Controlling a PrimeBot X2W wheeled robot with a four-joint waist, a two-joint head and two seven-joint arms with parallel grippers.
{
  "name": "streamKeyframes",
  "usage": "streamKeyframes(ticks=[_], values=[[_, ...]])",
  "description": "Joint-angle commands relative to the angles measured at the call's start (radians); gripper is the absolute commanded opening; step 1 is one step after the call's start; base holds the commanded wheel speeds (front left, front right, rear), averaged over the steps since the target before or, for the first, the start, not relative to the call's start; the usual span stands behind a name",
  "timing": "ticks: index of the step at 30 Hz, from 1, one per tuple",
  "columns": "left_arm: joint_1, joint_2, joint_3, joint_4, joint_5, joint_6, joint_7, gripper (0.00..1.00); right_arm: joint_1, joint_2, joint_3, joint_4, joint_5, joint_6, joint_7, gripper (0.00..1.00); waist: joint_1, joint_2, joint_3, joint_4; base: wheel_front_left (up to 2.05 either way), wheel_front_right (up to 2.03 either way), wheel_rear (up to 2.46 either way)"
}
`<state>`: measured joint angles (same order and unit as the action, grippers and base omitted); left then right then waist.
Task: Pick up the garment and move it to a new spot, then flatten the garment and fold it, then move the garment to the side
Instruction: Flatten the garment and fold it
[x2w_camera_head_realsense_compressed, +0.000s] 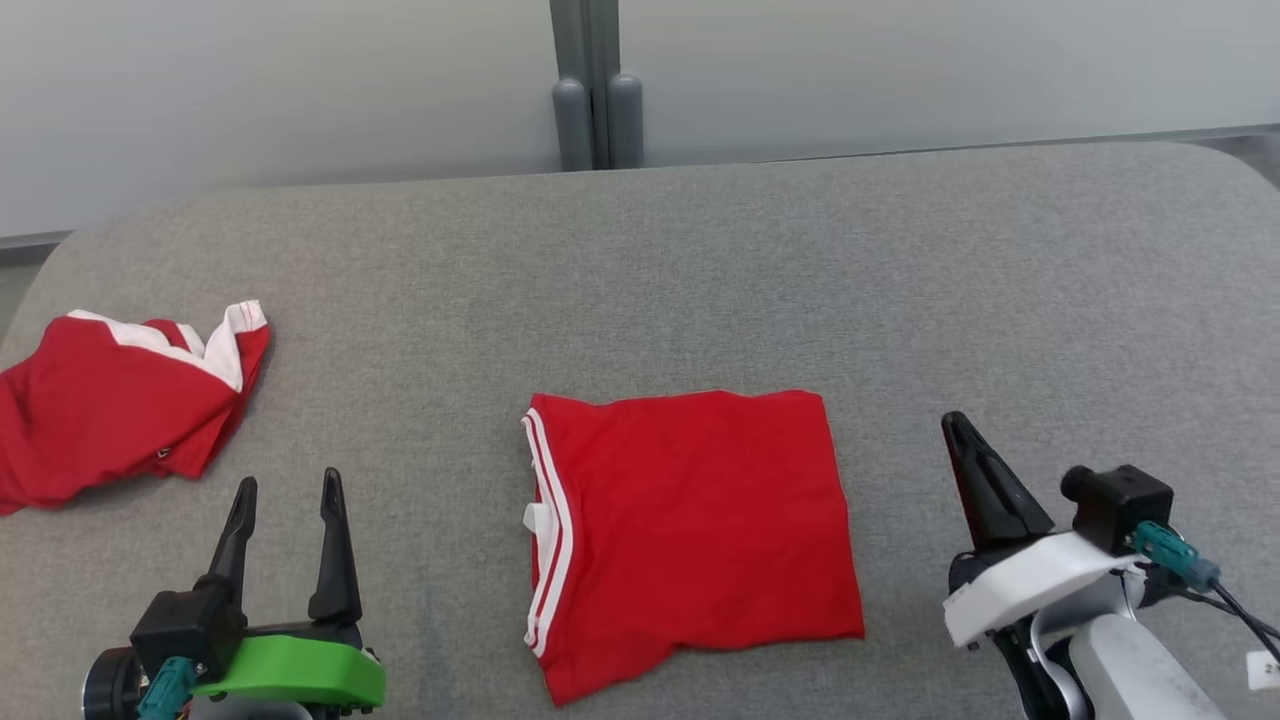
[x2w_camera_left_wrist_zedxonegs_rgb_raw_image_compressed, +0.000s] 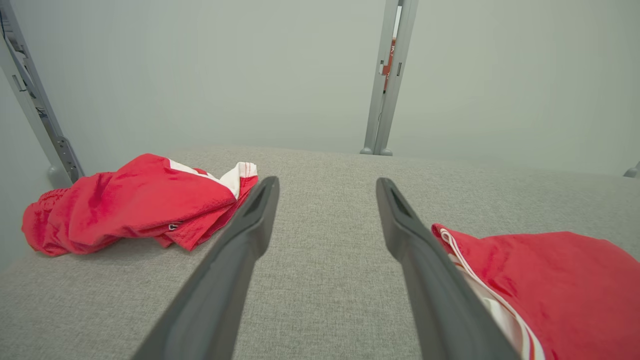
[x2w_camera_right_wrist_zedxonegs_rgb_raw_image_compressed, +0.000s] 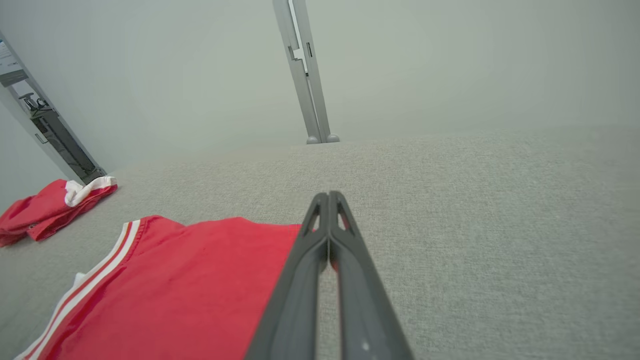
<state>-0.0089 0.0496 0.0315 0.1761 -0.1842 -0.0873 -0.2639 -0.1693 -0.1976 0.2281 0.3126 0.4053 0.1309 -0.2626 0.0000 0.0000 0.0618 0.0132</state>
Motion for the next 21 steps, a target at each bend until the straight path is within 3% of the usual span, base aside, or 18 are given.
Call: streamKeyframes(ticks=[1,2,3,4,5,21], values=[[0.016,0.002,0.010,-0.002,0.004,0.002,0.000,1.00,0.031,0.005,-0.018,-0.020,-0.013,-0.001,-0.003,0.06,0.0000,0.0000,-0.018,-0.022,0.00,0.00,0.00],[0.020,0.002,0.014,-0.003,0.006,0.002,0.000,1.00,0.046,0.008,-0.030,-0.033,-0.021,-0.001,-0.003,0.20,0.0000,0.0000,-0.023,-0.027,0.00,0.00,0.00],[0.026,0.002,0.019,-0.005,0.007,0.003,0.000,1.00,0.066,0.012,-0.044,-0.048,-0.031,-0.001,-0.003,0.47,0.0000,0.0000,-0.027,-0.031,0.00,0.00,0.00],[0.030,0.002,0.023,-0.007,0.011,0.004,0.000,1.00,0.080,0.018,-0.054,-0.061,-0.036,-0.001,-0.003,0.85,0.0000,0.0000,-0.031,-0.035,0.00,0.00,0.00],[0.033,0.002,0.028,-0.010,0.012,0.005,0.000,1.00,0.098,0.027,-0.066,-0.077,-0.045,-0.001,-0.003,1.00,0.0000,0.0000,-0.035,-0.040,0.00,0.00,0.00],[0.091,0.002,0.071,-0.003,0.072,-0.005,0.000,1.00,0.230,0.078,-0.155,-0.178,-0.141,-0.001,-0.003,1.00,0.0000,0.0000,-0.082,-0.043,0.00,0.00,0.00]])
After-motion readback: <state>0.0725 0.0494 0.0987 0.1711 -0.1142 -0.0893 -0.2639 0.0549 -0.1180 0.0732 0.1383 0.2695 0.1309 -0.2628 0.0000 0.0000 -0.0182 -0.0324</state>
